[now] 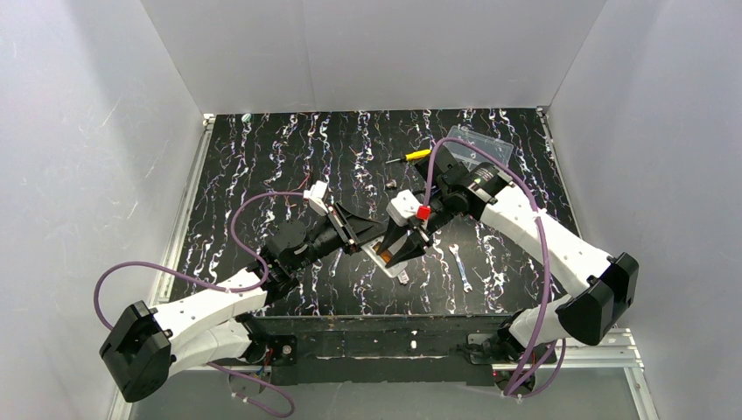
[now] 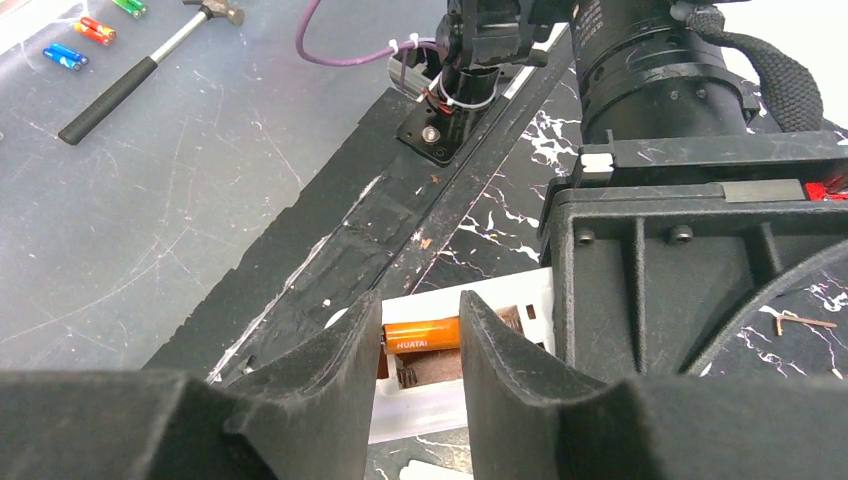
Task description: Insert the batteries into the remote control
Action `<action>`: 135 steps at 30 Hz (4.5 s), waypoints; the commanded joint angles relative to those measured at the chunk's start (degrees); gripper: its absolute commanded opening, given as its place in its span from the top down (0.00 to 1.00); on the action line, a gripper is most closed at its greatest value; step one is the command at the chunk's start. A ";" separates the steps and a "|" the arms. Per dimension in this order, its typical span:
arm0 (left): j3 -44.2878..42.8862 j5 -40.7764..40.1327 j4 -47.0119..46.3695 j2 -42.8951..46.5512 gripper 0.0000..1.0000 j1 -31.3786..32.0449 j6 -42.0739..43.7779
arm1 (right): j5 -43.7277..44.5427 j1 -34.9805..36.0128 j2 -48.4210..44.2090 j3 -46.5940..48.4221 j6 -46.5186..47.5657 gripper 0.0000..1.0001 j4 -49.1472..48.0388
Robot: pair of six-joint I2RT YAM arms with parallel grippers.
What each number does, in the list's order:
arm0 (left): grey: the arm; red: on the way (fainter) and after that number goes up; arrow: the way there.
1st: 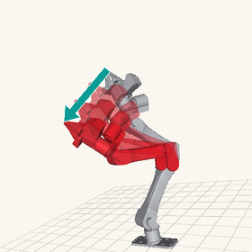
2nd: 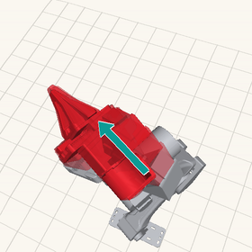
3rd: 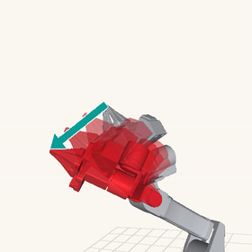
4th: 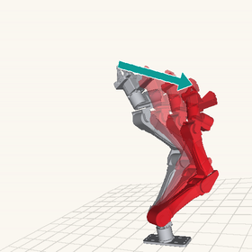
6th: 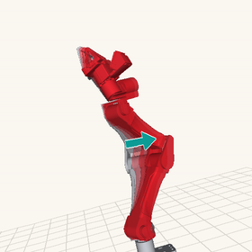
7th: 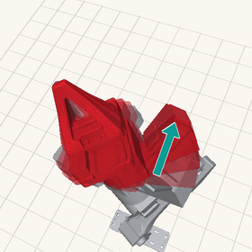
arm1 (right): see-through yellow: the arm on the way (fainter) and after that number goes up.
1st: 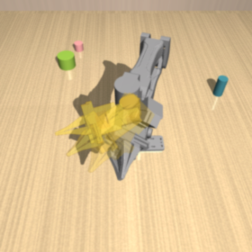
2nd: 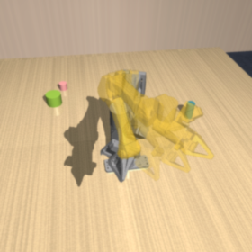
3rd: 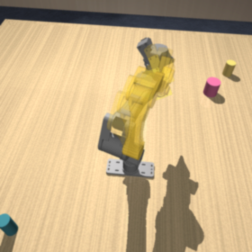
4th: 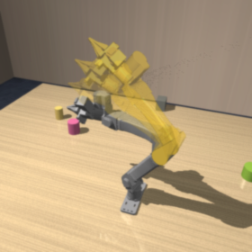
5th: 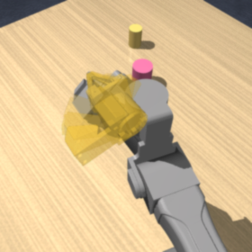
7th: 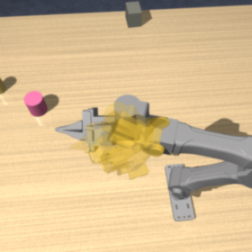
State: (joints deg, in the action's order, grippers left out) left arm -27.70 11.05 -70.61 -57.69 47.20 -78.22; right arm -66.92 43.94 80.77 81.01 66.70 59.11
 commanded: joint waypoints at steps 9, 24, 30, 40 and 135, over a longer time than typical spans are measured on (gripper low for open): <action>-4.04 -1.70 -10.84 1.16 1.00 -0.09 -2.25 | 0.63 0.27 1.65 2.13 0.86 0.61 1.29; -4.92 -2.52 -12.39 1.21 1.00 0.08 -2.98 | 0.60 0.27 2.77 2.24 1.13 0.66 0.17; -6.33 -2.61 -12.19 1.71 1.00 0.09 -3.17 | 0.47 0.26 3.23 2.31 1.68 0.71 0.20; -6.26 -2.35 -11.01 2.32 1.00 0.18 -2.35 | 0.21 0.25 2.40 5.00 1.60 0.75 1.25; -89.78 -56.02 122.35 -80.77 1.00 7.03 54.43 | 89.42 -0.26 -47.17 -30.88 -102.30 0.53 -19.41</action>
State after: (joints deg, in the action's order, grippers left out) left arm -118.78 -39.05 42.83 -141.51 54.48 -21.61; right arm 20.73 43.88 34.04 50.04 -34.57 40.07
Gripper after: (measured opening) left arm 0.243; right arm 0.472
